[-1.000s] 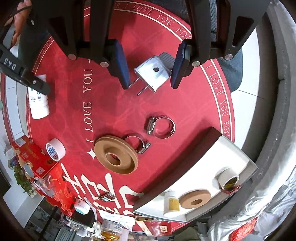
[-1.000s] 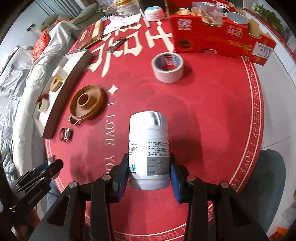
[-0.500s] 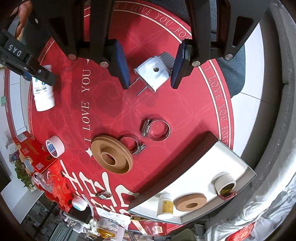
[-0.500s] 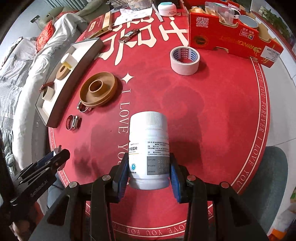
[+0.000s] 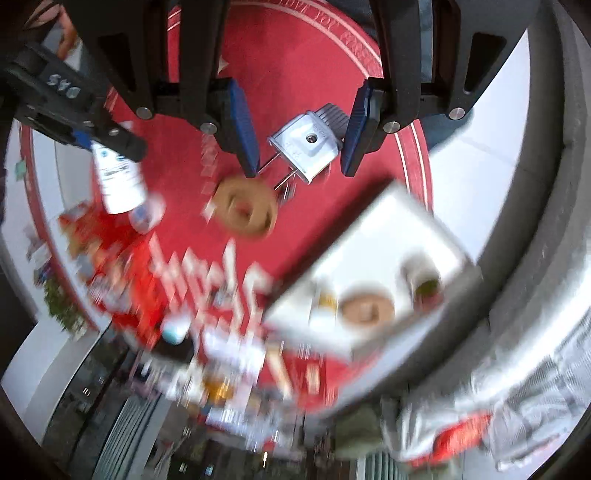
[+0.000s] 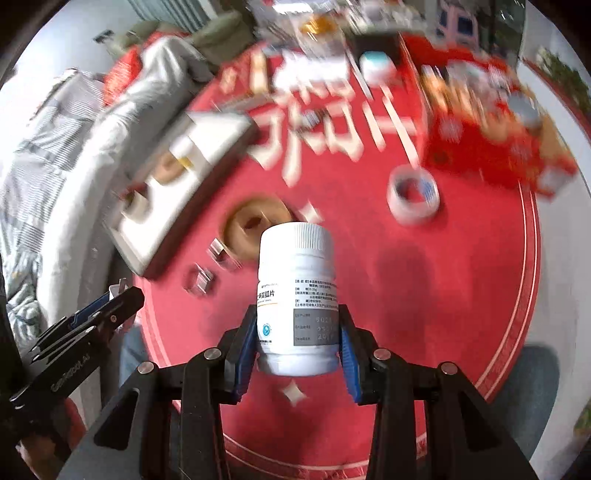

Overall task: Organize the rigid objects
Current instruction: 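Lift and carry the white plug and white bottle over the white tray with both tools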

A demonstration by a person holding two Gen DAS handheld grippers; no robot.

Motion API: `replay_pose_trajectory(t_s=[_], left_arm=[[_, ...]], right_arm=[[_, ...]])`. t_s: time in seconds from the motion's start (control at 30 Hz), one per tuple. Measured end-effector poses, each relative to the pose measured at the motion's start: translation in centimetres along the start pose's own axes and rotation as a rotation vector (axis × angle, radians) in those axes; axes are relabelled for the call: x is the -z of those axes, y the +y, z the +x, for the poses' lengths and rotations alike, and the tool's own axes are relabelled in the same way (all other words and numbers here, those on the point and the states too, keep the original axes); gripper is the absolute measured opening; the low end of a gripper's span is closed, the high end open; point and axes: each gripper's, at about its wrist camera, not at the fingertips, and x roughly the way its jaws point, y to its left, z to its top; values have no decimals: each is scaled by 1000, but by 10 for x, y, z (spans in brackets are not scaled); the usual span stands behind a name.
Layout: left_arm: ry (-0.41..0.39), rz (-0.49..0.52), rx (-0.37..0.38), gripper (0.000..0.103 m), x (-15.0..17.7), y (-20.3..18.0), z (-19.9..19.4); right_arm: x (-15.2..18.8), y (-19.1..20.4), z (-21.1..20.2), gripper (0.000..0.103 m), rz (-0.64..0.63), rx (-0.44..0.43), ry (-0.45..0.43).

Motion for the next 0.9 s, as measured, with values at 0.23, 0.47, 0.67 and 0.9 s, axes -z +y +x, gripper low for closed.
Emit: replay_pose_trajectory(t_s=[0.23,0.47,0.67,0.9], left_arm=[[-245,-21,86,49,-83,-10,-101],[-458,-65,70,49,-154,-3,-180],[-497,-90,-6,49,-175,15,-178],[-351,-129,-94,49,-169,51,-95]], right_arm=[[-76,37,-88,41,-119,-60,-223],[-139,79,-178,41,-168,-134,-442],[-170,124,-190,41,-228,-205,-499],[-177,136,-122,41,-233,-211,-378]])
